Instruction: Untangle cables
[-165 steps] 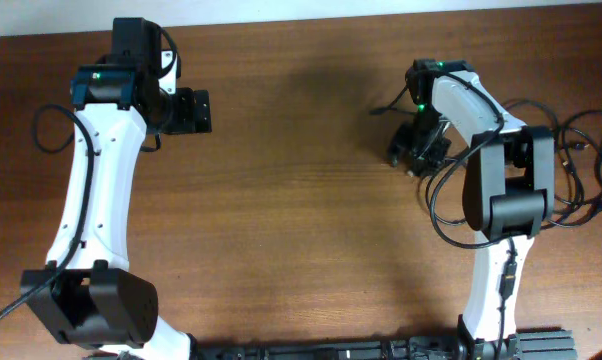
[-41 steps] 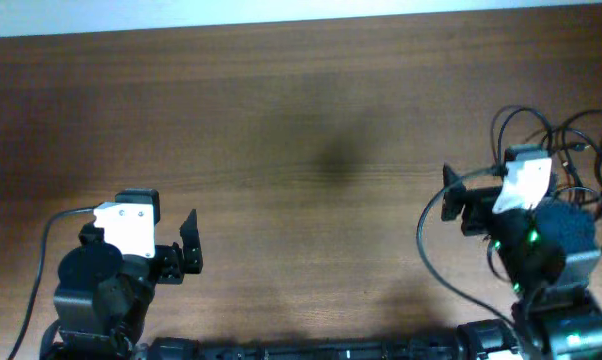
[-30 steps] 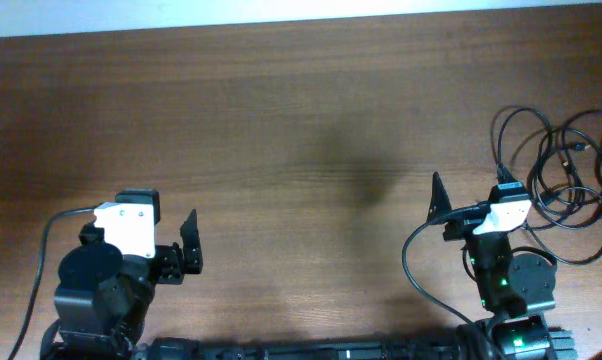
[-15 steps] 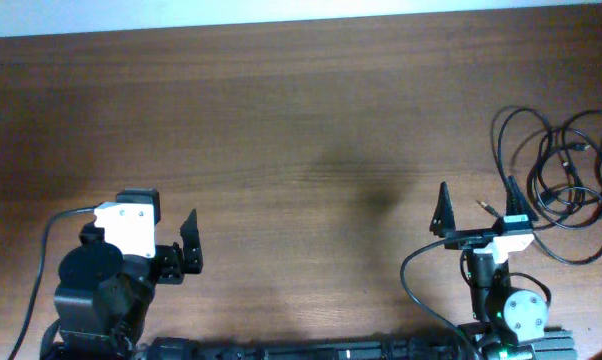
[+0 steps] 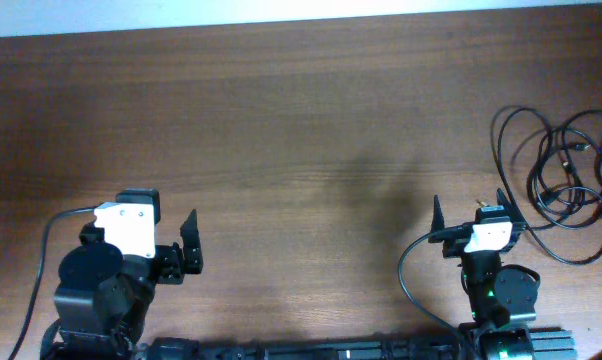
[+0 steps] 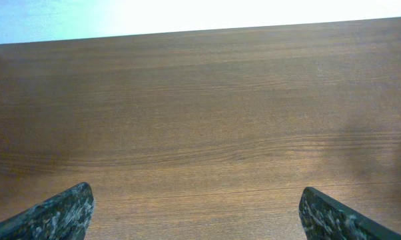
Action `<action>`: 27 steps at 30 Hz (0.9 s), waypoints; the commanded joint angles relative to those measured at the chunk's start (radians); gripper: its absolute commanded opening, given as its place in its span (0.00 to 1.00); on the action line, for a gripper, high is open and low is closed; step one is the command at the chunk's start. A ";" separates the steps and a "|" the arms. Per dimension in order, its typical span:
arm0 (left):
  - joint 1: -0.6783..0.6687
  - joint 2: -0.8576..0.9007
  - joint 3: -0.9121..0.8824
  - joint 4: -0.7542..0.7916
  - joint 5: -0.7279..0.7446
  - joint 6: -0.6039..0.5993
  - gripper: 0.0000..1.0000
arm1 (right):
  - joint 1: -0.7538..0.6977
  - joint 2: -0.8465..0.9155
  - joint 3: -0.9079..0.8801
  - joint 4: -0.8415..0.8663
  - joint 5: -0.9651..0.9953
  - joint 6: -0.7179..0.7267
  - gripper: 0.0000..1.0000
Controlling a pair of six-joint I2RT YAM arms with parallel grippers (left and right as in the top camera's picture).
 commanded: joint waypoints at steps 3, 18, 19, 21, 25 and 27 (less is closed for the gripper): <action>0.003 -0.003 -0.003 0.002 -0.007 0.016 0.99 | -0.006 -0.011 -0.005 -0.008 -0.013 0.000 0.99; 0.003 -0.003 -0.003 0.002 -0.007 0.016 0.99 | -0.006 -0.011 -0.005 -0.008 -0.013 0.000 0.98; 0.003 -0.003 -0.003 0.002 -0.007 0.016 0.99 | -0.006 -0.011 -0.005 -0.008 -0.013 0.000 0.99; 0.003 -0.003 -0.003 0.002 -0.007 0.016 0.99 | -0.006 -0.011 -0.005 -0.008 -0.013 0.000 0.99; 0.014 -0.014 -0.009 -0.004 -0.023 0.016 0.99 | -0.006 -0.011 -0.005 -0.008 -0.013 0.000 0.99; 0.050 -0.039 -0.049 0.015 -0.023 0.016 0.99 | -0.006 -0.011 -0.005 -0.008 -0.013 0.000 0.98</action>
